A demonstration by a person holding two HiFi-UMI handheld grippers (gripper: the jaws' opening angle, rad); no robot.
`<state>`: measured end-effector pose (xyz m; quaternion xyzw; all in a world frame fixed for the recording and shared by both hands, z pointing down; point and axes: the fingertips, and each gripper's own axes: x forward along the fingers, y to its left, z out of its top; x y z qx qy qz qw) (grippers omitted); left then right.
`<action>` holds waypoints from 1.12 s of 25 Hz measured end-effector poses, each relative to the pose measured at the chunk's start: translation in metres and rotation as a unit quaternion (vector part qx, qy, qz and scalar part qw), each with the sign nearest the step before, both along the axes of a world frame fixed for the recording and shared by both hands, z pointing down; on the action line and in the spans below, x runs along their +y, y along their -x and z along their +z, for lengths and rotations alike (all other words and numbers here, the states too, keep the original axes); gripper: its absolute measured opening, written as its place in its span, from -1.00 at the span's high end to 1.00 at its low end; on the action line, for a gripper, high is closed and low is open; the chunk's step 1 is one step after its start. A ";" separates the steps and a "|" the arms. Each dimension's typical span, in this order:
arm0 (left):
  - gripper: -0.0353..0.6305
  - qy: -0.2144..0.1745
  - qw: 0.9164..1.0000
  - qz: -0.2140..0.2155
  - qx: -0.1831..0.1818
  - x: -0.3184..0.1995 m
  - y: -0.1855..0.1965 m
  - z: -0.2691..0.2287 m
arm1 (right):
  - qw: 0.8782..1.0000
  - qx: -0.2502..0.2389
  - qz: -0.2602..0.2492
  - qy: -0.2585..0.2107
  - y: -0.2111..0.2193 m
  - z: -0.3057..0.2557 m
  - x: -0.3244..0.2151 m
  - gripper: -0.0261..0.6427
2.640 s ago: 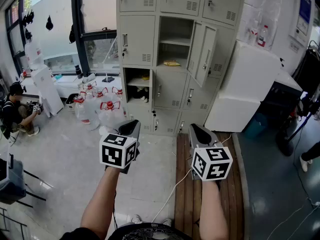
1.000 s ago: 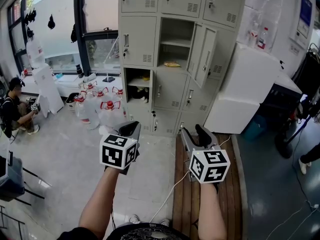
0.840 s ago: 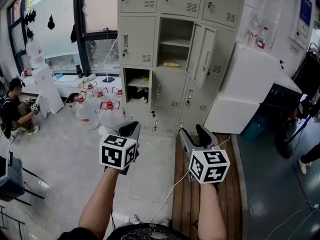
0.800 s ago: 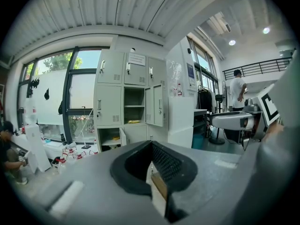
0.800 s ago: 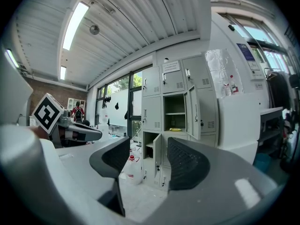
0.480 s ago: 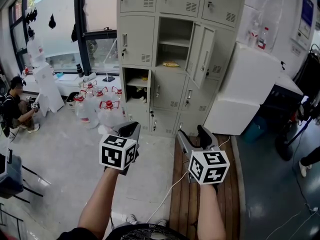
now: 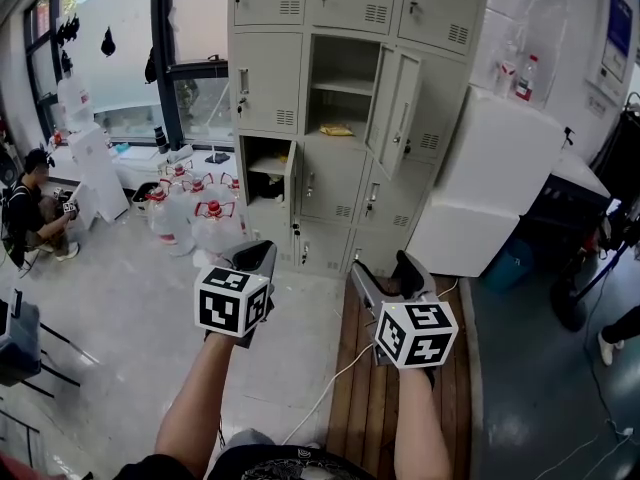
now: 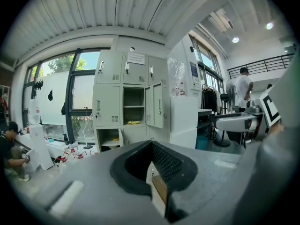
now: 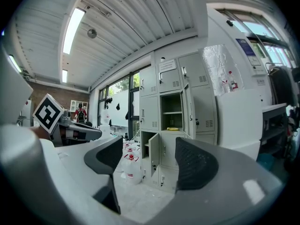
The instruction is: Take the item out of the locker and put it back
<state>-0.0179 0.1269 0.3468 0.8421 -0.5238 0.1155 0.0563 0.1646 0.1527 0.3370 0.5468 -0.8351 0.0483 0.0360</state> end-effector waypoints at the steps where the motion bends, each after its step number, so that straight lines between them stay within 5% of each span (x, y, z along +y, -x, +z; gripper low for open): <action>1: 0.89 -0.001 1.000 -0.003 0.000 -0.001 -0.002 0.000 | 1.000 0.000 -0.001 -0.001 -0.003 0.000 -0.002 -0.17; 14: 0.89 0.005 1.000 -0.017 -0.006 -0.036 -0.002 0.013 | 1.000 -0.003 -0.014 0.001 -0.004 0.010 -0.044 -0.22; 28: 0.89 0.007 1.000 0.003 0.008 -0.165 0.038 0.017 | 1.000 0.009 0.000 0.008 0.039 0.011 -0.170 -0.21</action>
